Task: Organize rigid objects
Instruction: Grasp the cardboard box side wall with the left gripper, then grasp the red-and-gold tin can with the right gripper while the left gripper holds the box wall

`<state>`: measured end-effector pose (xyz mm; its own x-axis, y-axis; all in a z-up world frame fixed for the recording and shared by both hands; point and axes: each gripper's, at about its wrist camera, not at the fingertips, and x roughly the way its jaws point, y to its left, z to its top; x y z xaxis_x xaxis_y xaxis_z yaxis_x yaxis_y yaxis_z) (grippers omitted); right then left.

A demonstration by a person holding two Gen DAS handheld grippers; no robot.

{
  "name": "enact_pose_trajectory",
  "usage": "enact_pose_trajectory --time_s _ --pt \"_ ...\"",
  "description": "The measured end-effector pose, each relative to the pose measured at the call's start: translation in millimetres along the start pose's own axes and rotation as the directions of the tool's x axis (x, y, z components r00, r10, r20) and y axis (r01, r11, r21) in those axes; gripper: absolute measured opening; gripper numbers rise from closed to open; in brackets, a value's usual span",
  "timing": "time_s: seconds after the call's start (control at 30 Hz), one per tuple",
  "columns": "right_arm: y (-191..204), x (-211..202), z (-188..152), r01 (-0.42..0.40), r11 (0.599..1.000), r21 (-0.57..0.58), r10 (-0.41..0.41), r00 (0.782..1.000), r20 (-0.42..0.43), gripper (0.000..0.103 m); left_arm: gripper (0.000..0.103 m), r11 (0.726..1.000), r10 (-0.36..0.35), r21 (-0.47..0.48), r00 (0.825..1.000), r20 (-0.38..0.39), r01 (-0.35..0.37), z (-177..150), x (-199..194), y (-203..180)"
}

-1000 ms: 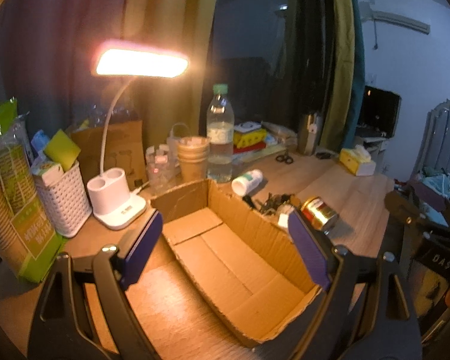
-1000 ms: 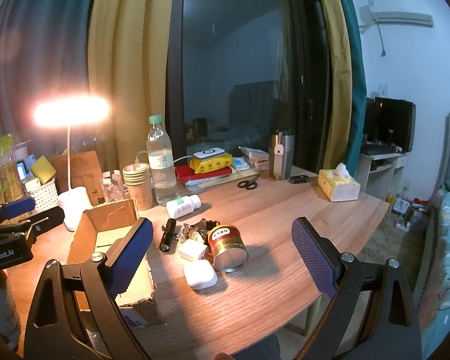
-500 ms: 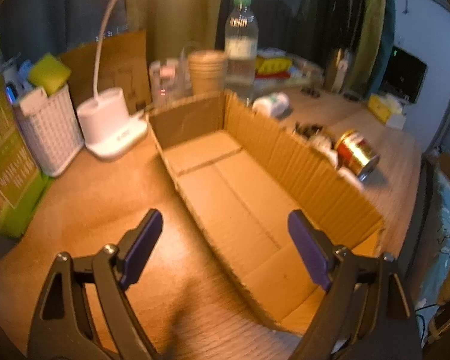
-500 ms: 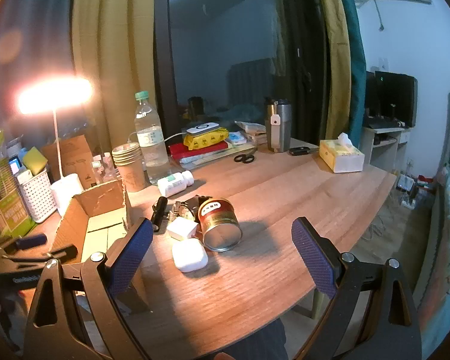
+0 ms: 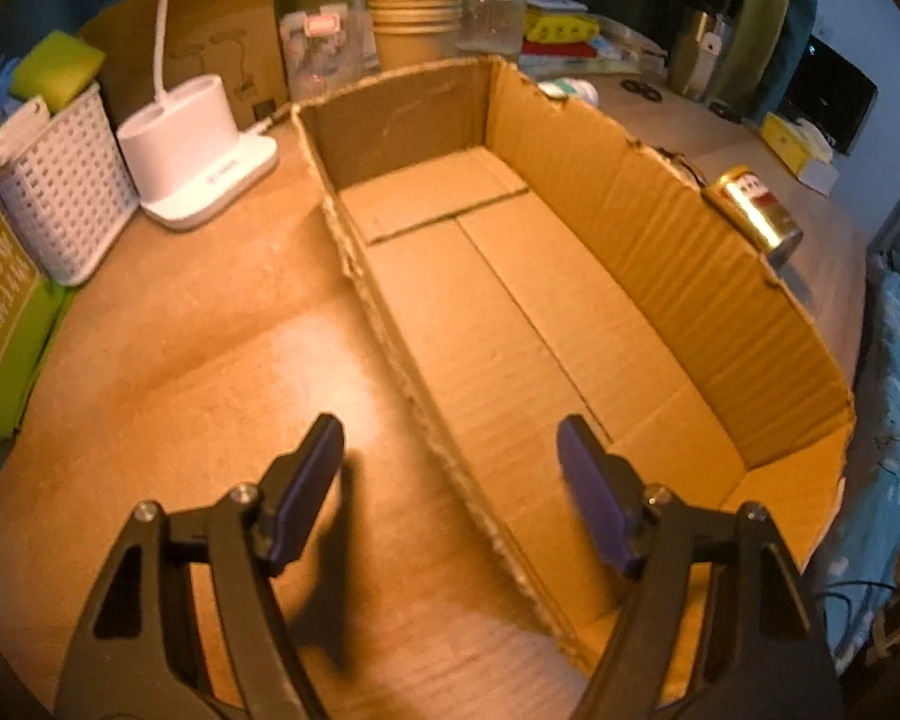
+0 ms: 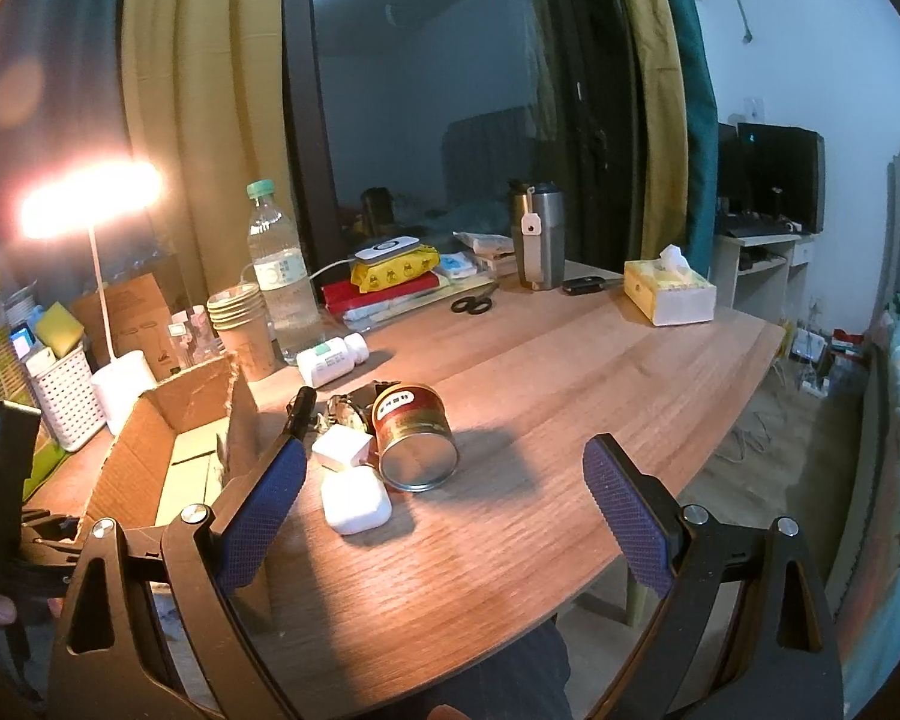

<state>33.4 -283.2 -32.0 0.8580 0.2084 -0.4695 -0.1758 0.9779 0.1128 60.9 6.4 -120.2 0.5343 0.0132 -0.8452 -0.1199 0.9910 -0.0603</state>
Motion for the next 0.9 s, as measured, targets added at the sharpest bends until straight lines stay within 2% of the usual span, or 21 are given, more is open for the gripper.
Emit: enact_pose_trajectory --time_s 0.07,0.13,0.33,0.4,0.57,0.77,0.9 --pt "0.6 -0.4 -0.7 -0.005 1.000 -0.001 0.005 1.000 -0.001 0.095 0.054 1.000 -0.014 0.008 1.000 -0.014 0.014 -1.0 1.6 -0.5" --pt "1.7 -0.7 -0.9 -0.007 1.000 -0.005 0.007 1.000 -0.003 0.095 0.048 1.000 -0.024 -0.004 0.999 -0.037 0.024 0.0 5.2 1.9" --pt "0.8 -1.3 -1.5 -0.003 1.000 -0.001 0.003 1.000 -0.007 0.095 0.030 1.000 -0.007 0.019 1.000 -0.023 0.007 -0.2 3.3 2.3" --pt "0.9 -0.3 -1.9 -0.003 1.000 -0.001 0.002 1.000 -0.011 0.095 0.018 0.999 -0.006 0.034 1.000 -0.017 0.006 -0.2 2.6 2.5" --pt "0.8 4.2 -2.7 -0.002 1.000 -0.005 0.002 1.000 -0.025 0.095 0.012 0.998 0.016 0.062 1.000 -0.010 -0.016 4.8 5.2 10.5" --pt "4.8 11.7 -5.9 -0.007 1.000 -0.020 0.006 0.999 -0.052 0.095 0.010 0.989 0.064 0.132 0.998 0.020 -0.066 21.5 16.8 30.6" --pt "10.8 20.9 -7.0 -0.011 0.999 -0.041 0.008 0.997 -0.071 0.095 0.010 0.991 0.034 0.130 0.999 0.029 -0.038 31.1 23.3 41.0"
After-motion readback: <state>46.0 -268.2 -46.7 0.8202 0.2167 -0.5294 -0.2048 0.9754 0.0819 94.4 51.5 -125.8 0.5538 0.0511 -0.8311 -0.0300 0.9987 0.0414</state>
